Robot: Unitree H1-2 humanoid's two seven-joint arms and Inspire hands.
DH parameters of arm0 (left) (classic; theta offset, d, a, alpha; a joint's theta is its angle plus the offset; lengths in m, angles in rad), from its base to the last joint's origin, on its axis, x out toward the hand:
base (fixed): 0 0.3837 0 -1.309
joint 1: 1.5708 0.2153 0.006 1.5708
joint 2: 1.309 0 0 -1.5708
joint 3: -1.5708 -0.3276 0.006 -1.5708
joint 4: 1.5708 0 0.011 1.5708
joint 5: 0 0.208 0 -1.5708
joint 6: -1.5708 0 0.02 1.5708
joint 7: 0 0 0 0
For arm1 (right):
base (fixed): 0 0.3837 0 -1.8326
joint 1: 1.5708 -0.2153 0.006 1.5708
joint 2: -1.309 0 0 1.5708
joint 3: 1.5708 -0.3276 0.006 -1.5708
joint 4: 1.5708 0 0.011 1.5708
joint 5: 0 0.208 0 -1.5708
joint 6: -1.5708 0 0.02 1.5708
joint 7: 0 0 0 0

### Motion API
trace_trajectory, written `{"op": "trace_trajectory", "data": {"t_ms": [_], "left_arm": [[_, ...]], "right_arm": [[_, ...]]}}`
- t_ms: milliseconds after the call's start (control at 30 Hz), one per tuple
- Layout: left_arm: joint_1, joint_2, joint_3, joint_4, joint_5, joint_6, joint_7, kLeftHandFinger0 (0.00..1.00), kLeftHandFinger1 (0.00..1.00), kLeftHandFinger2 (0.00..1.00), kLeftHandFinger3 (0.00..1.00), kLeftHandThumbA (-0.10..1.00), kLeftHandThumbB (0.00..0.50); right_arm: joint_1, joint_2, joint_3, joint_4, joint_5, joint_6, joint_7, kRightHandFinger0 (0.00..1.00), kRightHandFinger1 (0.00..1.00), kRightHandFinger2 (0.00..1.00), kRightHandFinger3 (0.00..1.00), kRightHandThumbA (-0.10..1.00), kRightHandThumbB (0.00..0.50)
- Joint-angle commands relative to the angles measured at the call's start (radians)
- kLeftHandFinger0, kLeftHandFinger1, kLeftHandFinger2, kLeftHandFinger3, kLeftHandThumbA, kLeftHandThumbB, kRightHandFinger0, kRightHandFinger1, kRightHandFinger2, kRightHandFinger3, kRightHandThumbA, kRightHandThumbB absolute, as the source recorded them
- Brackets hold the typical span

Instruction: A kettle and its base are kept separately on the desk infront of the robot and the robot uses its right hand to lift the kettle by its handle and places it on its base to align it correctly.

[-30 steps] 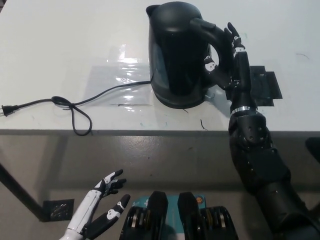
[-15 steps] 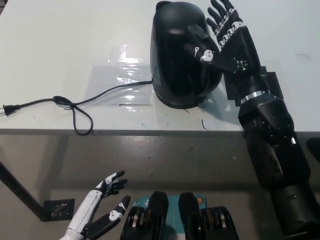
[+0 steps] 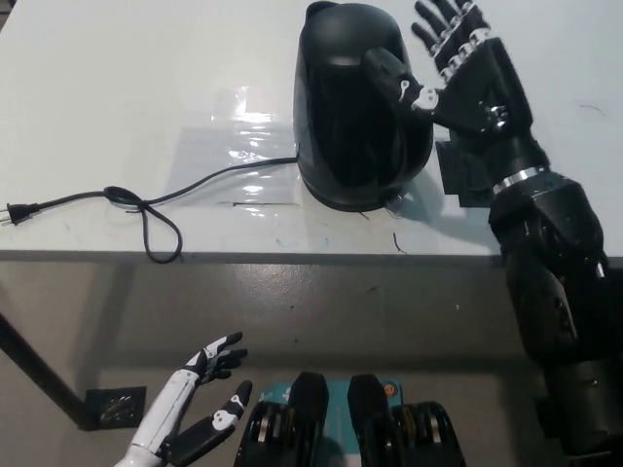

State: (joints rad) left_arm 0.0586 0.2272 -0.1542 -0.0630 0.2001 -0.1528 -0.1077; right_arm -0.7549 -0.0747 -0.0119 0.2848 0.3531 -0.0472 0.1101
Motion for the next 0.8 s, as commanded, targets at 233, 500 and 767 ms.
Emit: {"op": "trace_trajectory", "data": {"t_ms": [233, 500, 767], "left_arm": [[-0.018, 0.013, 0.005, -0.007, -0.004, -0.029, -0.013, 0.84, 0.82, 0.83, 0.9, 0.63, 0.056], [-0.019, 0.015, 0.019, -0.017, -0.023, -0.016, -0.014, 0.86, 0.86, 0.86, 0.96, 0.68, 0.066], [-0.025, 0.002, 0.043, -0.038, -0.072, 0.011, -0.01, 1.0, 1.0, 1.0, 1.0, 0.83, 0.125]], "right_arm": [[0.031, -0.078, -0.126, -0.494, -0.383, -0.077, -0.21, 1.0, 1.0, 1.0, 1.0, 1.0, 0.5], [0.249, -0.117, -0.169, -1.001, -0.373, 0.042, -0.118, 1.0, 1.0, 1.0, 1.0, 1.0, 0.5], [0.626, -0.139, -0.155, -1.09, -0.317, -0.127, -0.04, 1.0, 1.0, 1.0, 1.0, 1.0, 0.477]]}}
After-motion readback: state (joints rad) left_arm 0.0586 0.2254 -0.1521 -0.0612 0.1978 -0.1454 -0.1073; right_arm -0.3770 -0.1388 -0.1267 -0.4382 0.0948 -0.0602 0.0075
